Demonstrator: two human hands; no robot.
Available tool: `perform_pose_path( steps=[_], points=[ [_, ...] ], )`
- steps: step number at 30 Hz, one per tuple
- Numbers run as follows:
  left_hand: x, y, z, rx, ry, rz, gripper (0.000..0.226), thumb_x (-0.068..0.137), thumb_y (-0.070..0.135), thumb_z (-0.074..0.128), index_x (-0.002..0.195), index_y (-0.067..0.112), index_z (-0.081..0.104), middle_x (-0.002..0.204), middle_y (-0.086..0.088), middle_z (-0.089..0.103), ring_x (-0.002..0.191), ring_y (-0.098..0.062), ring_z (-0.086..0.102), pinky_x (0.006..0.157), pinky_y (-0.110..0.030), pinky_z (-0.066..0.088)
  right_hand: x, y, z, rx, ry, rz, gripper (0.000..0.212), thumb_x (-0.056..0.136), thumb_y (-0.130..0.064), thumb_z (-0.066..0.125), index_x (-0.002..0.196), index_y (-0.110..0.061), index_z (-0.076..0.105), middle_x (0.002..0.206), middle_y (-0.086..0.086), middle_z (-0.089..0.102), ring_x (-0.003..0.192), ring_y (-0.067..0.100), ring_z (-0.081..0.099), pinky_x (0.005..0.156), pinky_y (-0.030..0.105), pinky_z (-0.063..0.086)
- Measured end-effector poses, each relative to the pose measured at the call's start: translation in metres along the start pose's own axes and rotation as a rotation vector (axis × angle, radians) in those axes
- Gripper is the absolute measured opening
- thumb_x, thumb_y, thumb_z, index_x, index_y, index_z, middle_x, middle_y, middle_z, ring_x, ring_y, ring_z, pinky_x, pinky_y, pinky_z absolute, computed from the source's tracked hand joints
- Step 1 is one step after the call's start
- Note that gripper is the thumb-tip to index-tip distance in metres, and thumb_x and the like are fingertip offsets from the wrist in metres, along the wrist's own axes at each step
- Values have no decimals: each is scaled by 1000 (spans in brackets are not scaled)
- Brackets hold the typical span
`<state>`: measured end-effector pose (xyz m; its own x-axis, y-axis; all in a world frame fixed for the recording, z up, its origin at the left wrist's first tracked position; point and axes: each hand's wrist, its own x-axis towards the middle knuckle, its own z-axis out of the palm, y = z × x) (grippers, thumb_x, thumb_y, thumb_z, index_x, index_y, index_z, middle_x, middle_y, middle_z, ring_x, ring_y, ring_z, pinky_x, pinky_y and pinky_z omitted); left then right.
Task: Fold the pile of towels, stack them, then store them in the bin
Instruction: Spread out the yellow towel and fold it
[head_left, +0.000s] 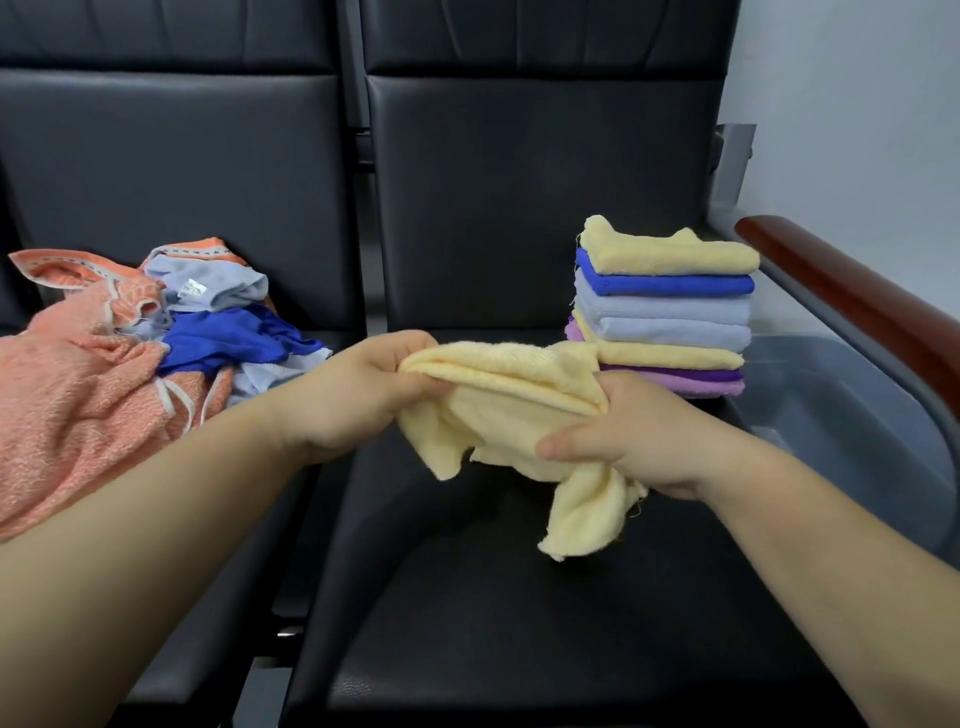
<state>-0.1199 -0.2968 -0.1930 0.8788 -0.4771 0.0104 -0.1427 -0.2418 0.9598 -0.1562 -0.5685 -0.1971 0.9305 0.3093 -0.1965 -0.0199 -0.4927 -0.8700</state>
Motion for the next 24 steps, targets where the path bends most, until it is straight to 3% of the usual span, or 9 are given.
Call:
perform_pose_path(
  steps=[2,4,6,9,11,17,20,22,24],
  points=[
    [0,4,7,-175,50,-14,31,86,25,65,104,2,57,91,-11,65,84,-22,63,71,-35,52,3,1,5,-80,-27,24,89,54,-56,89,136,-44,56,128,-20,65,122,8,61,104,43,53],
    [-1,11,10,-242,84,-44,29,86,23,64,106,3,59,93,-11,66,83,-24,64,69,-38,54,4,0,8,-205,-31,75,93,53,-59,87,138,-42,52,128,-19,62,120,8,59,103,42,53],
    [-3,17,6,-121,56,-32,33,82,26,72,103,3,61,91,-5,71,82,-18,68,68,-32,58,5,-2,10,-333,-14,110,77,56,-61,85,126,-37,61,118,-15,68,111,10,64,97,40,56],
    [-7,17,1,449,-121,-62,28,76,28,89,93,16,70,86,0,75,81,-12,71,73,-31,58,4,-7,8,-496,67,24,25,82,-44,81,101,-31,71,97,-8,73,94,12,68,88,40,58],
    [-8,10,0,596,-219,-115,21,78,26,87,85,15,70,81,-3,74,76,-13,69,74,-35,55,6,-3,2,-465,122,-22,17,87,-43,77,99,-30,75,95,-8,74,93,12,69,89,43,58],
    [-7,3,-7,71,-77,-83,59,78,38,75,119,-2,61,109,-29,69,98,-45,66,85,-52,56,5,5,2,138,23,0,66,58,-47,86,122,-35,71,117,-11,76,114,13,71,104,48,55],
    [-3,6,-4,-205,10,-62,43,86,22,68,116,-5,54,103,-20,66,90,-37,61,75,-47,53,5,2,6,1,-43,16,96,51,-53,92,138,-38,55,130,-14,66,124,12,61,106,45,53],
    [-2,10,-2,-233,30,-45,34,85,23,69,109,3,57,98,-19,67,84,-40,61,72,-50,51,5,-1,10,-260,-53,34,87,56,-55,90,134,-35,56,127,-12,65,119,12,61,102,44,55],
    [-3,15,-1,-76,-40,-25,40,81,29,80,109,8,61,91,-31,66,68,-48,57,63,-57,48,6,-4,13,-501,-19,-25,51,70,-47,84,115,-32,67,110,-8,70,103,12,67,93,44,59]
  ],
)
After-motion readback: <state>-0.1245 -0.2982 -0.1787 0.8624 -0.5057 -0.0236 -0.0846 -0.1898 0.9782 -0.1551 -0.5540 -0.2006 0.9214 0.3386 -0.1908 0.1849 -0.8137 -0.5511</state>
